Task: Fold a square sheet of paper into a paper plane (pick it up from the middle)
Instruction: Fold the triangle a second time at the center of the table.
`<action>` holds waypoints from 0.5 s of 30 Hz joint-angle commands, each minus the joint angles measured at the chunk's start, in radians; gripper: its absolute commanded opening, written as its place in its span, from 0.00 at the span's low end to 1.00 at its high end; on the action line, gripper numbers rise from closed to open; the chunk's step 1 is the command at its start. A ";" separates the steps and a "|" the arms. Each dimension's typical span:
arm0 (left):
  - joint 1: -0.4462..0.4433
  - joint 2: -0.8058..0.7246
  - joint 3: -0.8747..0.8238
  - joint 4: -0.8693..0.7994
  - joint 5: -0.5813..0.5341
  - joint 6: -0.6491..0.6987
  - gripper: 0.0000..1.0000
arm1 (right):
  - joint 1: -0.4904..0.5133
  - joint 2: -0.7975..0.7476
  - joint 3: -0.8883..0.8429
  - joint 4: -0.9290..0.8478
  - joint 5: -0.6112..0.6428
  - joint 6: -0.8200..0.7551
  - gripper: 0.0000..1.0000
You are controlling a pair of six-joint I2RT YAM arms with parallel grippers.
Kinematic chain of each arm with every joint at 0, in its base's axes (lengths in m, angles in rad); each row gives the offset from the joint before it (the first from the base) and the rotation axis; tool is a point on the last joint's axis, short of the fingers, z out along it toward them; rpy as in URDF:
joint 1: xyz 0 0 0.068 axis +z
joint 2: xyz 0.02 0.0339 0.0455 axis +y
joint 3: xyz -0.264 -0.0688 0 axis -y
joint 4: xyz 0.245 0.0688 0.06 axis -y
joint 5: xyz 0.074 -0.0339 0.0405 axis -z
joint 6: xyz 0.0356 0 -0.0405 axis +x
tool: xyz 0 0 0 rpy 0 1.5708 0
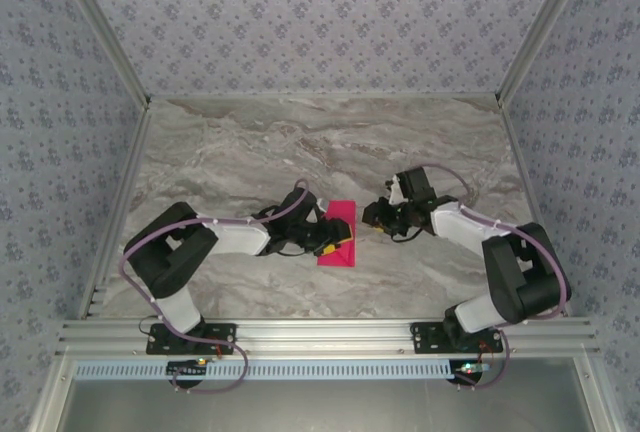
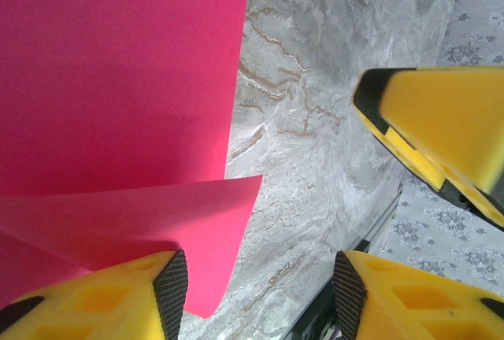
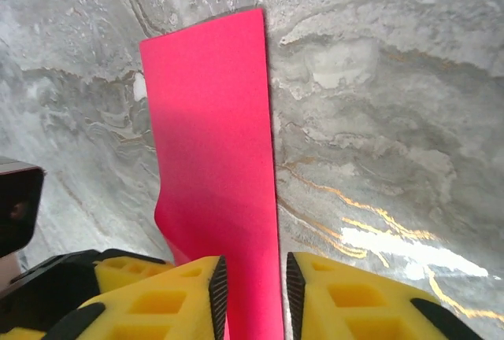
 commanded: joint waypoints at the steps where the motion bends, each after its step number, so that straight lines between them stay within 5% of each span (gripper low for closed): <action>1: -0.002 0.010 0.011 0.029 0.009 0.012 0.52 | -0.007 -0.020 -0.045 0.024 -0.083 -0.010 0.37; 15: 0.008 -0.018 0.004 -0.059 -0.015 0.045 0.22 | 0.072 0.036 -0.044 0.109 -0.198 -0.028 0.45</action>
